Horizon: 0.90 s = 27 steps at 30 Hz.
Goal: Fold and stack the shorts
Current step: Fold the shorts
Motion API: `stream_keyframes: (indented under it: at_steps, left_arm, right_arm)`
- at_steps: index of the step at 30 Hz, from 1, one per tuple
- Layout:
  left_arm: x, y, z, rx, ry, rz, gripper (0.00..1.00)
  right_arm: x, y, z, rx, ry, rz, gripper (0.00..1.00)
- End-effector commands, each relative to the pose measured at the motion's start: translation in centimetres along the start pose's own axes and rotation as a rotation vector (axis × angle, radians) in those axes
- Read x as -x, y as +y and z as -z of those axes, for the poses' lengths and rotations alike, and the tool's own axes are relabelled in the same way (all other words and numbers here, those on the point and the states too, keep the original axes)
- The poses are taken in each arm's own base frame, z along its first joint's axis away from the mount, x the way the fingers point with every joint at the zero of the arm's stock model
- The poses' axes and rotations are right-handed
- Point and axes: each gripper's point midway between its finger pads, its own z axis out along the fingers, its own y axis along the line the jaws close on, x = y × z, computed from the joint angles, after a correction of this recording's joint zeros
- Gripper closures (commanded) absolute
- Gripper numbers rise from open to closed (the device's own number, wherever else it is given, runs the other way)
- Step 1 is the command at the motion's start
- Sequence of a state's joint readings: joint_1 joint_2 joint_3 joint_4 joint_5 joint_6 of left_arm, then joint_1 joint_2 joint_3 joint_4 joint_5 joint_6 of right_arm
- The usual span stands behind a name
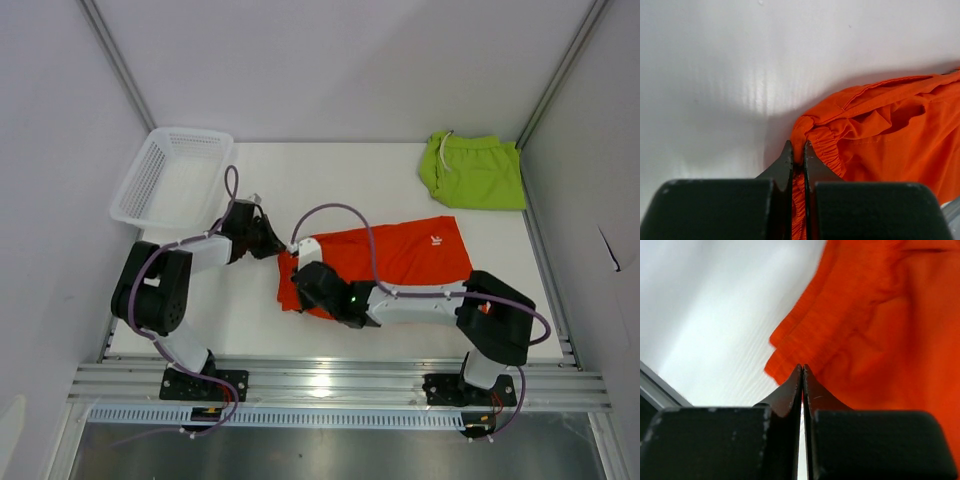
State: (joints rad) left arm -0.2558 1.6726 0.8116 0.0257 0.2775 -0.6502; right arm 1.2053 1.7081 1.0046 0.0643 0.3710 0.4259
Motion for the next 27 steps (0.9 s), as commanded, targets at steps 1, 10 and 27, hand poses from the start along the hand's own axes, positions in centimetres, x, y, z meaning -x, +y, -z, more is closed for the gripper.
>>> stream_keyframes:
  at_steps: [1, 10, 27]
  left_arm:
    - [2.5, 1.6, 0.8, 0.101, -0.055, -0.053, 1.00]
    - [4.3, 3.1, 1.0, 0.119, -0.055, -0.049, 0.97]
    - [1.8, 2.7, 3.0, -0.070, -0.060, 0.044, 0.21]
  right_arm:
    - [3.9, -1.9, 0.8, 0.041, -0.039, -0.127, 0.99]
    - [4.9, -6.7, 1.3, 0.195, -0.053, -0.318, 0.96]
    - [1.5, -7.1, -3.6, 0.295, -0.007, -0.394, 0.99]
